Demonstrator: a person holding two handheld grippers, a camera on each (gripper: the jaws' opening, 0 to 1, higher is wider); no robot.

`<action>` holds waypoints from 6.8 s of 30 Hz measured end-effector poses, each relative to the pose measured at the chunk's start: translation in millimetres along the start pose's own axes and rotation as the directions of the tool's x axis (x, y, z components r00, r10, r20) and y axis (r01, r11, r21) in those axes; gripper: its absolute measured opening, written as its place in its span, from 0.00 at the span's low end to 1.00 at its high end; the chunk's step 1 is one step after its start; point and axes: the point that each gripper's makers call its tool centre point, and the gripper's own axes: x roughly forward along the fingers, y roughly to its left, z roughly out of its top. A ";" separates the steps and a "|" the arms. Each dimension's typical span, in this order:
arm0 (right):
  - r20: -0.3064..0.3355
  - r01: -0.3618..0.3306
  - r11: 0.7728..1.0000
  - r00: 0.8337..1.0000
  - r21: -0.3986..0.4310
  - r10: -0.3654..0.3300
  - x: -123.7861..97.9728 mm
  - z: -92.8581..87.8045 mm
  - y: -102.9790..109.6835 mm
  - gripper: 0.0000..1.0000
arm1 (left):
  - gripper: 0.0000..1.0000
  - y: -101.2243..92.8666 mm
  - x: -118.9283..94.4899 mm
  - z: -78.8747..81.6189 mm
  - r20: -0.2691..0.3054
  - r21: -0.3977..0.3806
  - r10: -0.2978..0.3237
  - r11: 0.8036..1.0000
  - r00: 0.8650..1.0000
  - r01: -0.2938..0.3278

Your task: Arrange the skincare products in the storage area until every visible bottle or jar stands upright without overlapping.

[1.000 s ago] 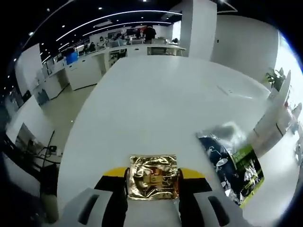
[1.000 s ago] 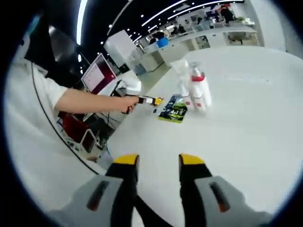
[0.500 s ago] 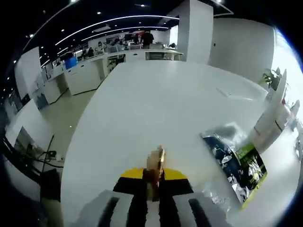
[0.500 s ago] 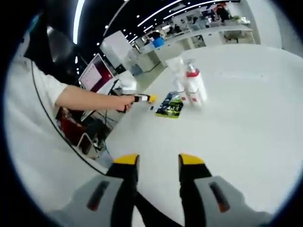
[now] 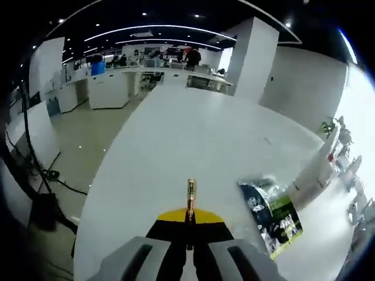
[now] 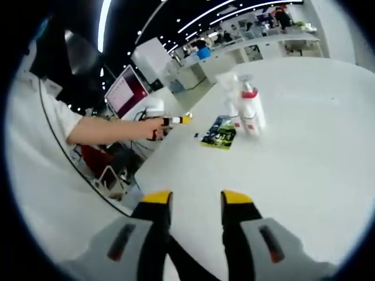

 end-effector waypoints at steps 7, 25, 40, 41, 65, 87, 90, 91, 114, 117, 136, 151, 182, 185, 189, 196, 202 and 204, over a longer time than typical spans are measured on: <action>0.034 -0.104 0.994 0.994 -0.043 0.106 22.8 20.1 21.7 0.35 | 0.01 -55.7 -63.7 23.3 0.145 -0.031 -0.126 0.991 0.981 0.132; 0.122 -0.339 0.891 0.913 -0.302 0.389 39.4 94.5 116.6 0.34 | 0.01 -208.9 -224.5 29.5 0.404 0.063 -0.430 0.894 0.807 0.444; 0.065 -0.391 0.742 0.862 -0.544 0.502 8.7 104.6 166.8 0.29 | 0.01 -262.9 -272.0 21.1 0.433 0.205 -0.586 0.804 0.685 0.558; 0.067 -0.392 0.743 0.861 -0.542 0.504 7.9 105.2 166.5 0.29 | 0.01 -263.1 -272.2 21.1 0.433 0.206 -0.587 0.803 0.684 0.559; -0.025 -0.474 0.686 0.832 -0.552 0.555 -7.9 95.1 168.5 0.15 | 0.01 -292.8 -287.3 3.4 0.305 0.235 -0.734 0.676 0.607 0.699; -0.035 -0.566 0.693 0.785 -0.445 0.619 -16.4 90.7 161.5 0.01 | 0.29 -265.6 -297.8 9.7 0.370 0.026 -0.733 0.622 0.570 0.783; -0.040 -0.599 0.679 0.761 -0.423 0.647 -21.5 92.0 162.2 0.01 | 0.35 -262.2 -300.0 8.3 0.367 -0.002 -0.746 0.597 0.556 0.802; -0.039 -0.600 0.679 0.761 -0.423 0.648 -21.8 92.8 162.0 0.01 | 0.38 -262.8 -300.1 7.6 0.361 -0.016 -0.753 0.585 0.550 0.811; 0.066 -0.658 0.692 0.709 -0.298 0.702 -12.7 113.8 169.5 0.21 | 0.01 -281.3 -306.9 25.1 0.410 -0.019 -0.746 0.568 0.525 0.822; 0.126 -0.674 0.692 0.687 -0.258 0.716 -18.0 119.5 171.4 0.21 | 0.01 -292.6 -299.0 16.3 0.338 0.011 -0.772 0.575 0.538 0.818; 0.149 -0.531 0.773 0.782 -0.347 0.605 -22.0 120.3 147.4 0.02 | 0.03 -329.1 -282.2 10.0 0.243 -0.011 -0.810 0.547 0.533 0.837; 0.188 -0.504 0.796 0.792 -0.335 0.581 -27.7 125.2 132.5 0.02 | 0.01 -319.0 -270.6 2.6 0.221 -0.078 -0.788 0.572 0.574 0.816; 0.220 -0.465 0.833 0.816 -0.299 0.534 -38.0 128.9 114.5 0.02 | 0.15 -317.0 -264.0 36.7 0.325 -0.072 -0.745 0.595 0.583 0.801; 0.207 -0.478 0.824 0.811 -0.304 0.547 -41.2 126.4 117.0 0.02 | 0.15 -316.3 -265.9 39.7 0.310 -0.076 -0.760 0.579 0.571 0.812; 0.197 -0.478 0.822 0.813 -0.311 0.548 -40.3 122.5 119.2 0.02 | 0.08 -323.9 -264.7 33.5 0.254 -0.052 -0.782 0.576 0.569 0.816; 0.218 -0.470 0.832 0.815 -0.293 0.537 -43.0 122.5 115.4 0.02 | 0.01 -329.1 -267.6 33.1 0.247 -0.056 -0.800 0.551 0.546 0.833; 0.249 -0.447 0.858 0.827 -0.252 0.504 -39.5 126.0 106.7 0.11 | 0.00 -327.9 -266.5 41.0 0.262 -0.071 -0.799 0.544 0.542 0.836; 0.241 -0.462 0.852 0.823 -0.246 0.515 -40.9 123.2 107.9 0.11 | 0.00 -324.3 -265.5 45.4 0.277 -0.077 -0.791 0.547 0.545 0.834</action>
